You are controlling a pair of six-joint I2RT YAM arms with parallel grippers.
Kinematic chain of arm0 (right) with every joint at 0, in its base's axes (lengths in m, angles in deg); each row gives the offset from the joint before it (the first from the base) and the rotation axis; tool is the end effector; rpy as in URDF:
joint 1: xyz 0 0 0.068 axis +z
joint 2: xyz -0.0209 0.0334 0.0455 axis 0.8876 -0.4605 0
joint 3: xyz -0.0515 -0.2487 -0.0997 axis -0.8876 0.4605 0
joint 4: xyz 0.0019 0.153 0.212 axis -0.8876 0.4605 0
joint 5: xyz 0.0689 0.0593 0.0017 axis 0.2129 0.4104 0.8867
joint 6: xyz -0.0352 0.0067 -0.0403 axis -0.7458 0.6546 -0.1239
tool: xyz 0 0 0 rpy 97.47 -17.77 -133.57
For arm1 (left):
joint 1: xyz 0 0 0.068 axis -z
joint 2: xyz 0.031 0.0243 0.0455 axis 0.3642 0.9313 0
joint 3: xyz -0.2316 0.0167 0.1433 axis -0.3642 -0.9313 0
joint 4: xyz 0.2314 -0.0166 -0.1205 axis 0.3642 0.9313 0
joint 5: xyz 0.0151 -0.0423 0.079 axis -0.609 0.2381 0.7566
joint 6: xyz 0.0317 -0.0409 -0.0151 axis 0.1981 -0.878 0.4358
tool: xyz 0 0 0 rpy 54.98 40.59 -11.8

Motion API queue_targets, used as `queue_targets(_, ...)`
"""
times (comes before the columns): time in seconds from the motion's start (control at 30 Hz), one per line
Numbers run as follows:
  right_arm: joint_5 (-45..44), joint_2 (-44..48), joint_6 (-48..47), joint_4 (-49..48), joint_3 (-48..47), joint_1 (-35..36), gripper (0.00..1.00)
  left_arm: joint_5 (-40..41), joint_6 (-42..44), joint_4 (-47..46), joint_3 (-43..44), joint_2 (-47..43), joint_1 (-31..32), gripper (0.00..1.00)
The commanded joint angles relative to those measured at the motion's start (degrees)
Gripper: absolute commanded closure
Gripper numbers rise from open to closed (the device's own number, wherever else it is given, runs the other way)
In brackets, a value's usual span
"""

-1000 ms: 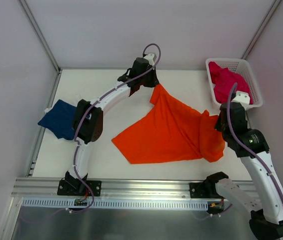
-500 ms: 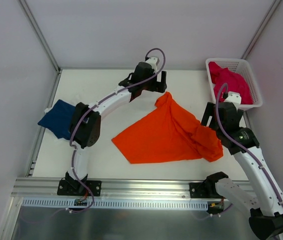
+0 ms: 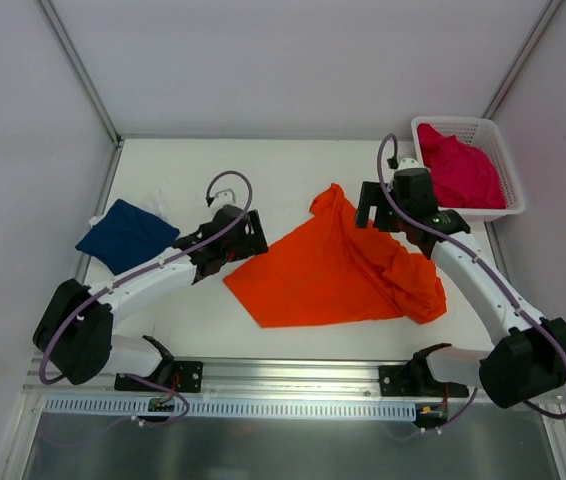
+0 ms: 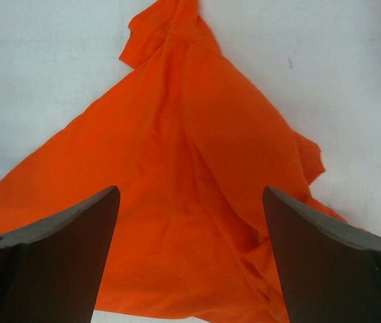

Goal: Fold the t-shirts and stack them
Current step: Flatten out the tshirt

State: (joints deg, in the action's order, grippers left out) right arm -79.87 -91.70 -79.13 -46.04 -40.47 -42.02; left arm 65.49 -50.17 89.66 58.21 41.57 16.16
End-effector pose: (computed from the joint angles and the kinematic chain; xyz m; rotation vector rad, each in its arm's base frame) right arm 0.2546 0.0919 0.3278 -0.2888 2.1224 0.1307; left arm 0.2344 -0.1666 0.2584 -0.2115 2.1308 -0.4776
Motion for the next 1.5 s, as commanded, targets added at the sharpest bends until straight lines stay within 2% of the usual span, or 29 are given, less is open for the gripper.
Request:
queue_targets(0.0,7.2,-2.5,1.3,-6.2,-1.7,0.1,0.09,1.7,-7.7,3.6,-3.4,3.1,0.4,0.05)
queue_targets(0.2,7.1,-9.2,-1.2,-6.5,-4.0,-0.2,0.09,2.2,-13.8,4.0,-7.1,5.7,0.5,0.06)
queue_targets(0.5,11.0,-18.4,-1.1,-7.4,-8.1,-1.7,0.10,3.5,-14.2,5.3,-8.3,6.4,0.5,0.05)
queue_targets(0.67,11.4,-22.8,-0.9,-8.0,-8.9,-1.7,0.10,5.2,-14.8,8.4,-8.8,3.7,1.3,0.06)
queue_targets(0.9,12.2,-25.9,-0.4,-9.4,-8.9,-1.6,0.11,6.2,-15.3,10.3,-9.2,3.7,1.4,0.06)
queue_targets(1.27,12.0,-24.1,-0.8,-9.3,-7.6,-1.7,0.11,4.7,-16.6,9.7,-6.5,13.5,1.7,0.06)
queue_targets(1.33,11.9,-23.6,-0.8,-9.2,-7.5,-1.7,0.11,5.3,-16.7,8.6,-6.8,13.8,1.9,0.08)
queue_targets(1.43,11.7,-22.8,-0.9,-9.1,-7.1,-1.9,0.11,5.2,-16.7,6.4,-8.0,13.3,1.9,0.19)
queue_targets(1.47,11.6,-22.5,-1.1,-9.2,-6.9,-1.8,0.11,5.0,-16.5,6.2,-7.9,13.3,1.9,0.29)
